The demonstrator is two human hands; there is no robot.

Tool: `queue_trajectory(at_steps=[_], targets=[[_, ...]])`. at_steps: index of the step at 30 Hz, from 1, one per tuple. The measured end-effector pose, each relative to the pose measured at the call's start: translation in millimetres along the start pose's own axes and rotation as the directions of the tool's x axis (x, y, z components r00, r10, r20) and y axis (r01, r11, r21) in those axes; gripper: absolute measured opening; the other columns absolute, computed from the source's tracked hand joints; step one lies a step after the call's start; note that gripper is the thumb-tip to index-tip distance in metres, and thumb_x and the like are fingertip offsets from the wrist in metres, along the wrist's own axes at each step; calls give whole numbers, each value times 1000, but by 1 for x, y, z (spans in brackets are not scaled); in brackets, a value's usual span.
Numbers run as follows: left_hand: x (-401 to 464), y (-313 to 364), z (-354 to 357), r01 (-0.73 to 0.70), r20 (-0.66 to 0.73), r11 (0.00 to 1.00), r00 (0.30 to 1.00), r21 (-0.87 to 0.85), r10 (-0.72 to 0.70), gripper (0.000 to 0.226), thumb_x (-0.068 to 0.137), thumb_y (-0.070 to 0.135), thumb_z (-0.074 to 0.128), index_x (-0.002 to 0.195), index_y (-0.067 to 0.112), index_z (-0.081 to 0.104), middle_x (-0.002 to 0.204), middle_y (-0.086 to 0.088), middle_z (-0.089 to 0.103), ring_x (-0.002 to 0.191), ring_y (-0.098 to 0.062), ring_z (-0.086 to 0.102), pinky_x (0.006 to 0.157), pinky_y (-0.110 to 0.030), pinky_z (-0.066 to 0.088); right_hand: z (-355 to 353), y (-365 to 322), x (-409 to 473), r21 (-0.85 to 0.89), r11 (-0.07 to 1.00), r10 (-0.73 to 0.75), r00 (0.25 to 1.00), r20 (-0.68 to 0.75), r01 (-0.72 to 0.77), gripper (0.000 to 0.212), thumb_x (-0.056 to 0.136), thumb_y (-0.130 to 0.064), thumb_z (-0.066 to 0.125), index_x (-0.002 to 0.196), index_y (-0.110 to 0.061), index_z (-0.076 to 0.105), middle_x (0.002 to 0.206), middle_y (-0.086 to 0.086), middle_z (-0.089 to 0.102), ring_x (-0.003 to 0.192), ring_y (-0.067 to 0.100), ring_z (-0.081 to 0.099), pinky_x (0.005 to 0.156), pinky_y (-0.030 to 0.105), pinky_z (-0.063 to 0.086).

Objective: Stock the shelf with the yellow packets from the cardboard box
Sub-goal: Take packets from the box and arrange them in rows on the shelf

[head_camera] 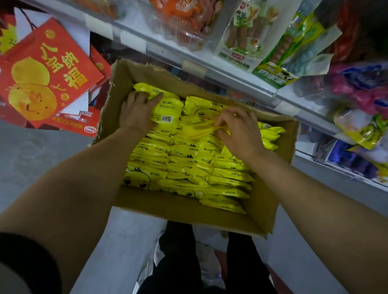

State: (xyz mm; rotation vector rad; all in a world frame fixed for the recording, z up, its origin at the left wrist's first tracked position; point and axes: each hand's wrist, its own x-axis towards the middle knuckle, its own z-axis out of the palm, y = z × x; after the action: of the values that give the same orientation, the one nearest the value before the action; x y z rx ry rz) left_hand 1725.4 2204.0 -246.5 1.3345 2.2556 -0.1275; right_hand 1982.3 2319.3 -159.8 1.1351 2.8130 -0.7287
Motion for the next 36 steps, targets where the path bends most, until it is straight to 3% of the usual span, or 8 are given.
queue_trajectory(at_steps=[5,9,12,16,19,25,34,36], targets=[[-33,10,-2,227,138,921,972,-318,-192,83,72,57,75,144,38,38,131,-7,58,123,-31,49,101,-41,42,-17,-14,-2,150,988,-35,999,-6,35,15,83,-19,73,92,-13,62,125,4,67,127,24,54,104,46,41],[-89,32,-12,374,310,432,927,-821,-213,76,80,42,76,144,24,41,119,5,50,107,-17,51,86,-30,42,-49,-27,-7,295,953,88,995,-36,-74,19,92,-30,66,97,-14,56,99,4,71,96,26,66,79,42,52],[-121,48,-14,470,461,131,883,-873,-94,91,67,56,81,143,26,41,131,7,57,114,-19,58,96,-37,47,-74,-23,-16,351,929,160,982,-99,-116,23,96,-33,61,97,-11,54,84,4,65,82,28,63,74,45,49],[-154,93,-28,506,492,-130,862,-853,121,60,79,54,72,129,24,56,119,-2,70,114,-24,63,96,-42,51,-107,-1,-46,492,848,291,950,-118,-198,20,96,-29,62,92,-11,54,76,-11,55,75,14,55,70,29,44],[-176,142,-49,453,429,-146,887,-879,170,70,76,48,73,134,16,53,130,-11,63,119,-28,60,100,-51,48,-136,20,-81,648,718,408,908,-98,-254,20,93,-30,66,89,-12,57,80,-6,59,70,3,53,65,16,41],[-219,267,-103,276,271,-12,951,-961,151,35,88,15,66,122,8,63,112,-11,72,102,-25,69,83,-37,58,-215,72,-165,936,253,537,840,74,-245,27,82,-28,78,100,-9,69,89,7,76,75,23,73,68,48,61],[-268,461,-188,-56,18,221,948,-974,317,26,88,16,67,113,9,67,98,-10,75,83,-26,73,69,-39,60,-378,175,-307,986,149,465,875,-138,76,31,86,-9,71,116,-8,63,103,12,75,86,27,74,67,46,61],[-274,497,-208,-176,-68,300,938,-938,339,38,74,33,81,105,14,71,99,-10,75,89,-30,72,82,-47,57,-410,195,-326,971,175,469,853,-227,163,25,85,-6,71,109,-11,65,98,9,76,80,23,74,68,44,62]])
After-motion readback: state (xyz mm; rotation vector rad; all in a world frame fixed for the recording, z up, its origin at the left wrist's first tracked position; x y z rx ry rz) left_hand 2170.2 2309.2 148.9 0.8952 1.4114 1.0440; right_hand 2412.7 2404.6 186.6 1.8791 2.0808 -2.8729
